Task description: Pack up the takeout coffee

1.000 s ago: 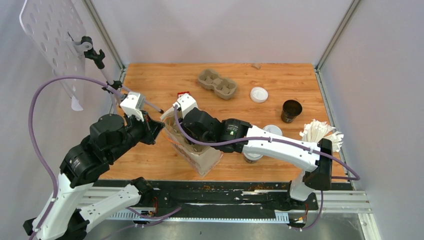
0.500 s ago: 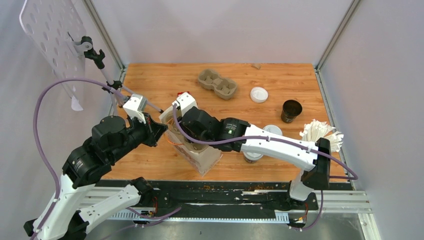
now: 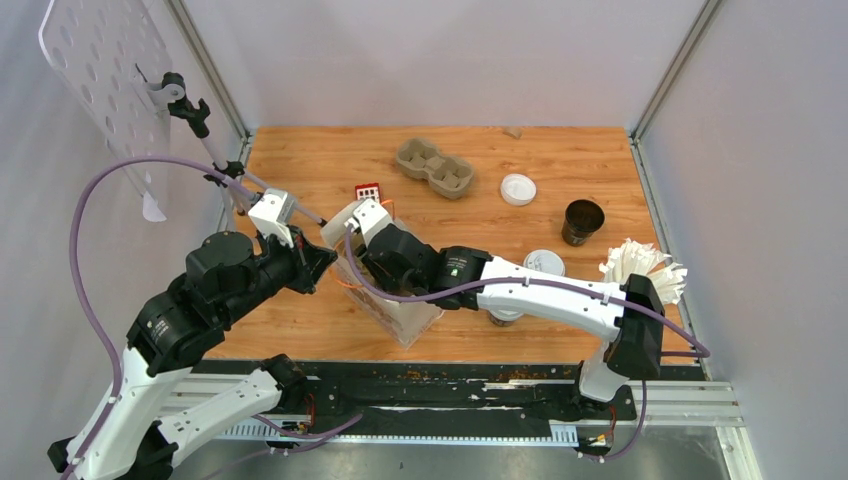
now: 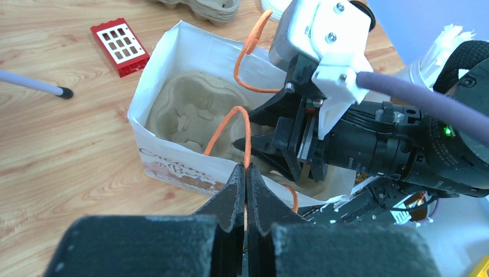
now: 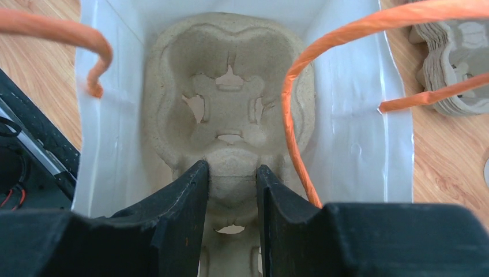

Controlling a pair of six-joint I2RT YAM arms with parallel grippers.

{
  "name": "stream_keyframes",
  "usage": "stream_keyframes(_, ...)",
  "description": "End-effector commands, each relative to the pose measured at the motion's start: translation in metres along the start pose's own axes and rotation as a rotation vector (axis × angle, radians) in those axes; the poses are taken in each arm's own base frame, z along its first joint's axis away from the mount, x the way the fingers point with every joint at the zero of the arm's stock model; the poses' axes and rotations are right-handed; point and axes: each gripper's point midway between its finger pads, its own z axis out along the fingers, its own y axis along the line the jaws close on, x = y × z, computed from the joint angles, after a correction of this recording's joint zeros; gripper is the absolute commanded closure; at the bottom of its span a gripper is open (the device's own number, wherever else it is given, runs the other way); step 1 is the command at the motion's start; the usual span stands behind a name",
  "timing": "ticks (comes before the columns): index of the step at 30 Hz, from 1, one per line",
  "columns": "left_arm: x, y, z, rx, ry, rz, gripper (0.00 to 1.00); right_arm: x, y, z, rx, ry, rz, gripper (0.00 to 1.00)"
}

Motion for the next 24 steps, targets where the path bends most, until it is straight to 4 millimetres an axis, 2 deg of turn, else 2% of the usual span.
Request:
stream_keyframes(1,-0.014,-0.006,-0.001,0.016,-0.044,-0.014,0.98,-0.029,0.002,-0.013,-0.049,-0.103,-0.029,0.71)
stream_keyframes(3,-0.014,-0.006,0.000,0.015,-0.046,-0.020,0.89,-0.028,0.007,-0.013,-0.076,-0.098,-0.028,0.70)
stream_keyframes(8,-0.019,0.000,-0.003,-0.016,-0.067,-0.017,0.51,-0.031,0.012,-0.020,-0.115,-0.093,-0.012,0.60)
stream_keyframes(10,-0.021,0.006,-0.006,-0.046,-0.072,-0.003,0.42,-0.035,0.013,-0.025,-0.127,-0.098,-0.010,0.58)
stream_keyframes(17,-0.034,0.025,-0.014,-0.166,-0.078,0.067,0.35,-0.028,0.011,-0.032,-0.135,-0.057,-0.037,0.53)
stream_keyframes(24,-0.043,0.037,-0.006,-0.277,-0.035,0.096,0.34,-0.051,0.025,-0.064,-0.261,-0.087,0.008,0.53)
